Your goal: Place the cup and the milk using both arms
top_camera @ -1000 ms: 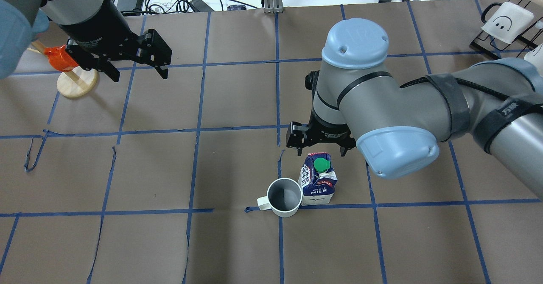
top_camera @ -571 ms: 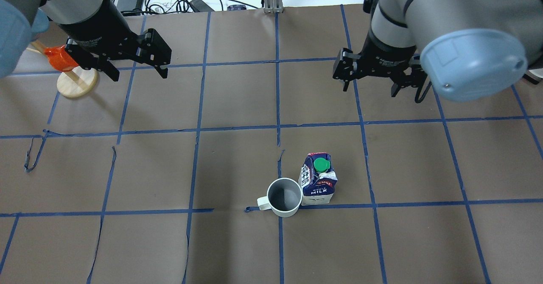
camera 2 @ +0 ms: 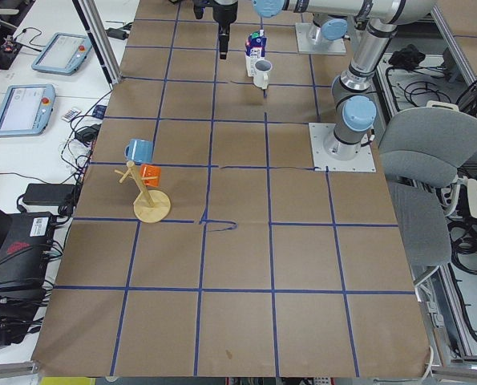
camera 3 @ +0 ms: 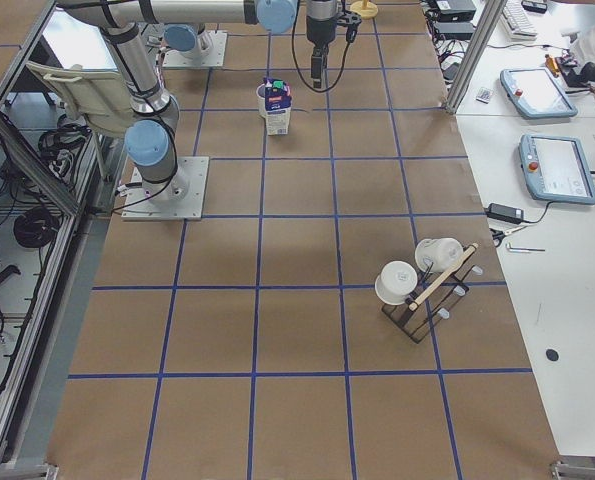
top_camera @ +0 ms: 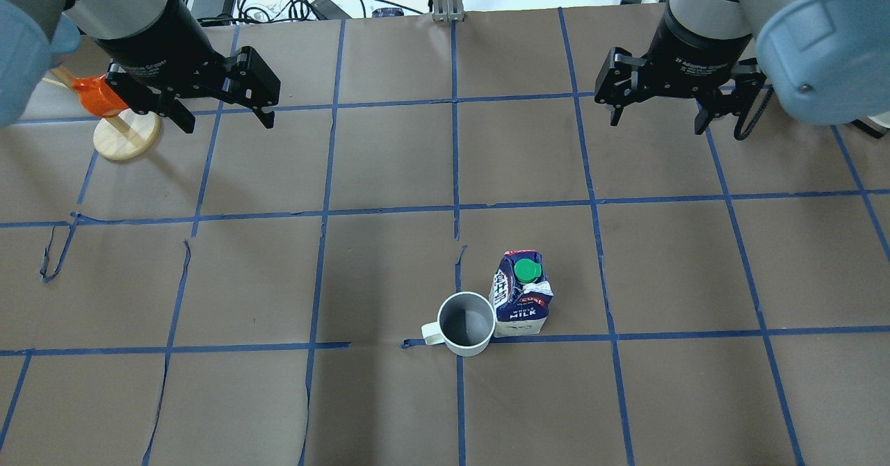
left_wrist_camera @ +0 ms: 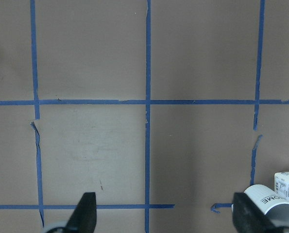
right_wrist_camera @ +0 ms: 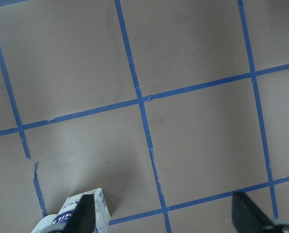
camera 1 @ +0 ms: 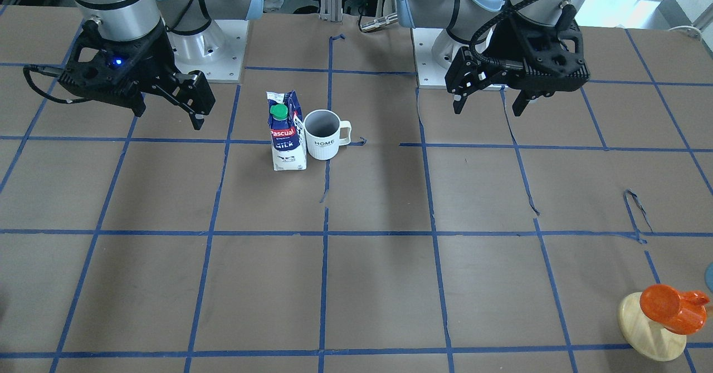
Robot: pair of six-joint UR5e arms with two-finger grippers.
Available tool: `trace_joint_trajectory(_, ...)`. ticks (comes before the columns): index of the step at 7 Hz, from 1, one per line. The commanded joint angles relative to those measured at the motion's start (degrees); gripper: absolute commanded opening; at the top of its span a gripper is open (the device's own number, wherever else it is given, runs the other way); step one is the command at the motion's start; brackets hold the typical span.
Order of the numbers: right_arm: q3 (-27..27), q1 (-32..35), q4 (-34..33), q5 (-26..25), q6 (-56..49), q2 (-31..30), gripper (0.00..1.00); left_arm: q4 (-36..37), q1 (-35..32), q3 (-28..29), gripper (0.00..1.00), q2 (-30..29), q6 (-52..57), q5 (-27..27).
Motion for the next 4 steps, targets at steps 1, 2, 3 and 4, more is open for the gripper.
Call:
trace_joint_trajectory(1, -0.19, -0.62, 1.22, -0.09, -0.15, -0.07, 1.0, 0.09, 0.0, 0.2, 1.0, 0.0, -0.02, -0.09)
trace_joint_trajectory(2, -0.28, -0.54, 0.88, -0.26, -0.06, -0.15, 1.0, 0.17, 0.09, 0.03, 1.0, 0.0, -0.02, 0.0)
trace_joint_trajectory(3, -0.19, -0.71, 0.62, -0.35, -0.23, -0.07, 1.0, 0.18, 0.09, -0.06, 1.0, 0.0, -0.02, 0.0)
trace_joint_trajectory(4, -0.19, -0.89, 0.26, -0.26, -0.23, -0.07, 1.0, 0.18, 0.09, -0.06, 1.0, 0.0, 0.07, 0.0)
